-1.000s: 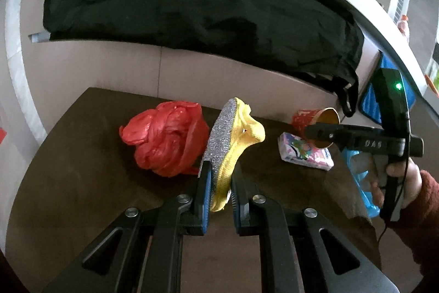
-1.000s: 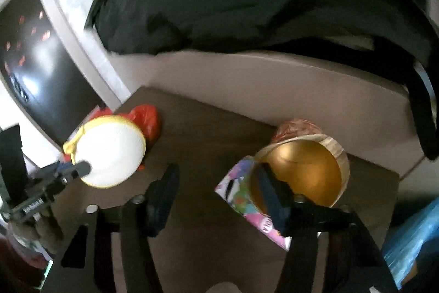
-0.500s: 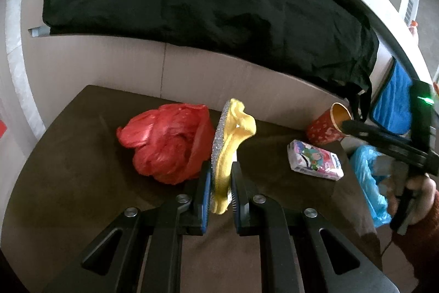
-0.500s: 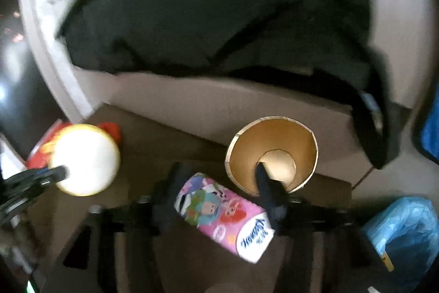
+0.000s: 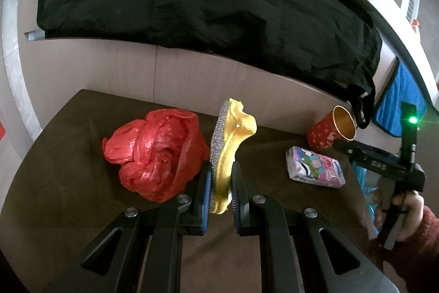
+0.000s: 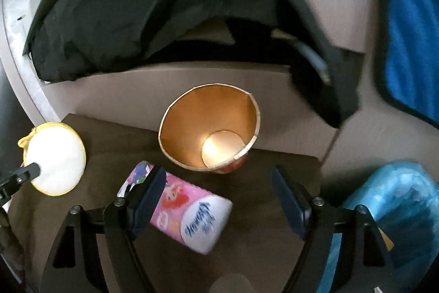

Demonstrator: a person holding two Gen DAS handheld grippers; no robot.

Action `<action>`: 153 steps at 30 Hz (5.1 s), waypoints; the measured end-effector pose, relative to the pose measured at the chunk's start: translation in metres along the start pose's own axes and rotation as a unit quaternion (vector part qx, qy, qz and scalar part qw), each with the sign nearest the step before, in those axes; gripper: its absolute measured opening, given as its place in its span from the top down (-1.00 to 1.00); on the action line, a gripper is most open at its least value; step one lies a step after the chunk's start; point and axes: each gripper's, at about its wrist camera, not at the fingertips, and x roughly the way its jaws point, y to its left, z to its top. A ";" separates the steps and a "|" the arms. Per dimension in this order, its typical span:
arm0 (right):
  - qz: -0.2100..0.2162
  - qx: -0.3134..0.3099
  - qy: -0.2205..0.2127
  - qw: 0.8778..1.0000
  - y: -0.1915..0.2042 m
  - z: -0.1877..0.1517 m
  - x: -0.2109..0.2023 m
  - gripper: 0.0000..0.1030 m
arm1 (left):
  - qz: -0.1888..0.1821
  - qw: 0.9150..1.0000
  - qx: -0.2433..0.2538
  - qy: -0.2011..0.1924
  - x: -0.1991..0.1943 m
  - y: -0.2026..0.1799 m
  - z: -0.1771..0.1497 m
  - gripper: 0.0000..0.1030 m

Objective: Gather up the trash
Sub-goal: 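Grasp the red paper cup with the right gripper while the left gripper holds the sponge, then carry the sponge and red cup over the blue bin and open both grippers, then move back to the table and grasp the red plastic bag with the left gripper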

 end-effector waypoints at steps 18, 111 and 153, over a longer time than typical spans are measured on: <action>0.031 -0.041 -0.032 0.998 0.025 0.016 -0.038 -0.14 | -0.008 1.000 0.012 -0.025 -0.023 -0.025 0.014 0.74; -0.039 0.100 -0.046 0.993 -0.237 -0.072 -0.170 -0.41 | -0.140 0.980 0.132 0.056 0.060 -0.347 -0.035 0.05; 0.092 -0.121 0.096 0.984 0.033 0.011 0.022 -0.55 | 0.009 0.997 -0.074 -0.015 -0.036 0.071 0.001 -0.15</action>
